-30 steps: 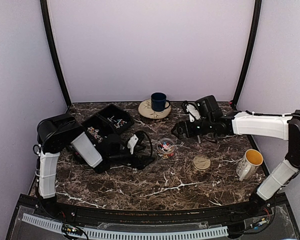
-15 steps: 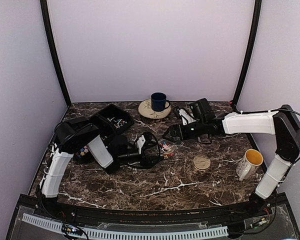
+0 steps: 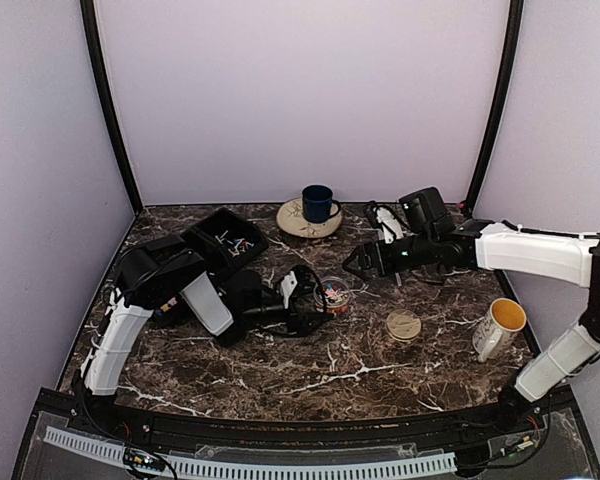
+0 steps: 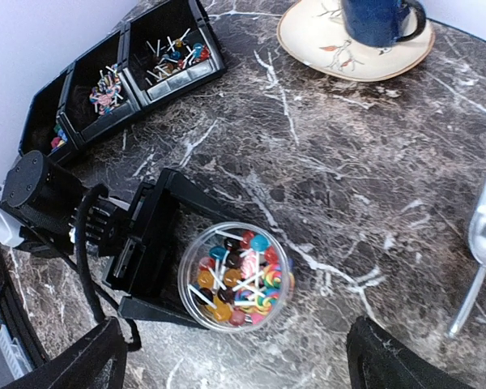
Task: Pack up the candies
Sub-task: Move the packing box to the center of the board, then pick up the box lid from the center of the board.
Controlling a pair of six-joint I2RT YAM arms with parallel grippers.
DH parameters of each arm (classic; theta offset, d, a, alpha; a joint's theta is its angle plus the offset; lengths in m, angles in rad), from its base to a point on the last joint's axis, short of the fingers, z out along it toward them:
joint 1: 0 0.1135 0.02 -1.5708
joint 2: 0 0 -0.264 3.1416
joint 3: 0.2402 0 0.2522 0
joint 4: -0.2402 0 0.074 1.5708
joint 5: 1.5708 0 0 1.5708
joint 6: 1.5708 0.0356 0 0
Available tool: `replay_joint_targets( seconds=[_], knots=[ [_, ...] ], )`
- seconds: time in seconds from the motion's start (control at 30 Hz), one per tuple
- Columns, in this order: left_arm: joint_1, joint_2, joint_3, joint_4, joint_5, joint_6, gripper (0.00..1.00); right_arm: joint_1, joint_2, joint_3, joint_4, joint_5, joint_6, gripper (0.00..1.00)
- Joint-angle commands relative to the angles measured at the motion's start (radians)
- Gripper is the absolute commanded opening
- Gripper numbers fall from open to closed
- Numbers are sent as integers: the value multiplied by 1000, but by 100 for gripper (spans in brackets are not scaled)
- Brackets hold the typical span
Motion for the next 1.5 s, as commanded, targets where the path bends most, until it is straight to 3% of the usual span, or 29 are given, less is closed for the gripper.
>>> replay_joint_targets(
  seconds=[0.0, 0.17, 0.47, 0.83, 1.03, 1.47],
  knots=[
    [-9, 49, 22, -61, 65, -25, 95, -6, -95, -40, -159, 142, -55, 94],
    [-8, 75, 45, -58, 111, -32, 93, -5, -180, -106, -263, 264, -5, 93],
    [-7, 100, 40, -13, 199, -35, 91, 40, -234, -183, -376, 336, 77, 90],
    [-7, 113, 28, 21, 253, -45, 89, 108, -76, -163, -386, 499, 79, 90],
    [-7, 130, 48, 19, 262, -64, 88, 110, -40, -153, -371, 504, 67, 90],
    [-7, 149, 95, -69, 263, -61, 99, 110, 29, -128, -372, 511, 45, 87]
  ],
)
